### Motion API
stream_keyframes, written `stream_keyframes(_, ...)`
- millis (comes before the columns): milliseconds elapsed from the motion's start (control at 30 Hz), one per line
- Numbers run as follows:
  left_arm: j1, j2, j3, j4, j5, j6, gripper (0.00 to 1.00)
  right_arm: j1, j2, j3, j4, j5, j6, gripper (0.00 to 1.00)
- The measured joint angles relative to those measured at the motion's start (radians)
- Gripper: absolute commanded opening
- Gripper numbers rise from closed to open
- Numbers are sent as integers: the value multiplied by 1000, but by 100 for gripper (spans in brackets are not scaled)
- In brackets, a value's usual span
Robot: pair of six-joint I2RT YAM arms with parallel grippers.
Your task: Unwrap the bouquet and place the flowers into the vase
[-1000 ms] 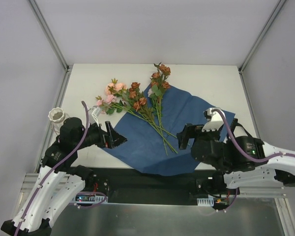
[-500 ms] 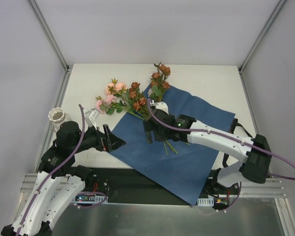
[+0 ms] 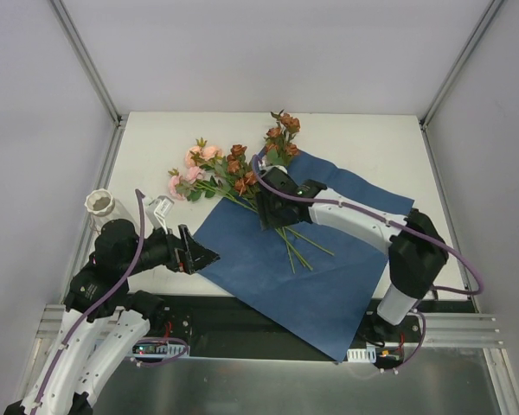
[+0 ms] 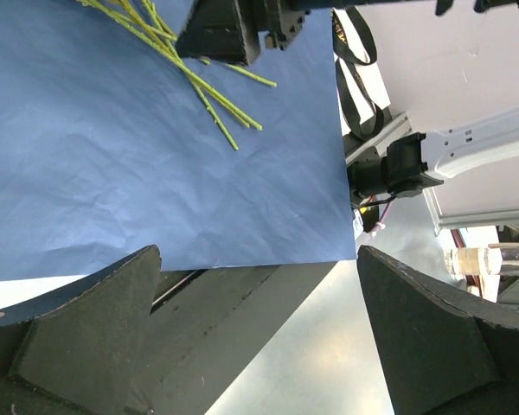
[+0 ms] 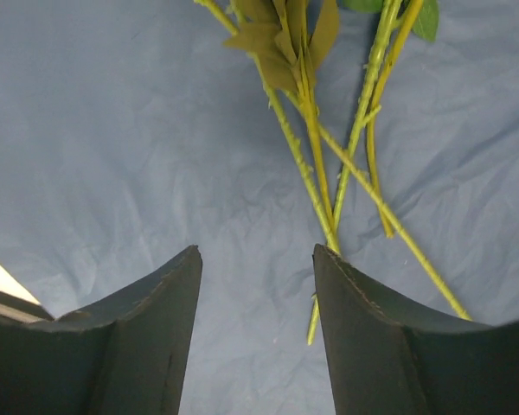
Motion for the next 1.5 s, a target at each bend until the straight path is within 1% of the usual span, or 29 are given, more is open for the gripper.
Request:
stream_keyframes(33, 0, 2, 0, -4, 1, 0, 95, -8, 23, 15, 3, -5, -17, 50)
stream_keyframes(100, 0, 4, 0, -8, 2, 1, 95, -22, 66, 45, 5, -10, -56, 47)
stream_keyframes(133, 0, 6, 0, -11, 3, 1, 95, -30, 90, 63, 2, -11, -80, 44)
stream_keyframes(200, 0, 9, 0, -21, 3, 1, 95, -42, 135, 100, 0, -12, -130, 42)
stream_keyframes(233, 0, 9, 0, -24, 3, 2, 95, -46, 156, 118, -1, -10, -153, 36)
stream_keyframes(333, 0, 10, 0, -30, 3, 4, 95, -55, 205, 153, -3, -10, -234, 27)
stream_keyframes(700, 0, 40, 30, -63, -2, 32, 95, -91, 304, 160, -8, -71, -431, 20)
stream_keyframes(867, 0, 66, 42, -67, -6, 42, 95, -90, 324, 144, 6, -95, -464, 20)
stream_keyframes(1067, 0, 80, 42, -67, -6, 43, 95, -89, 326, 143, 11, -89, -472, 24)
stream_keyframes(1267, 0, 79, 46, -68, -6, 43, 95, -80, 315, 138, 11, -39, -471, 34)
stream_keyframes(1300, 0, 79, 47, -68, -7, 43, 94, -77, 307, 137, 6, -25, -471, 42)
stream_keyframes(1367, 0, 79, 50, -71, -7, 43, 95, -71, 283, 132, -5, -6, -470, 47)
stream_keyframes(1467, 0, 79, 63, -75, -8, 43, 95, -60, 227, 125, -21, -1, -470, 47)
stream_keyframes(1500, 0, 79, 66, -75, -8, 43, 95, -56, 212, 123, -19, -3, -471, 42)
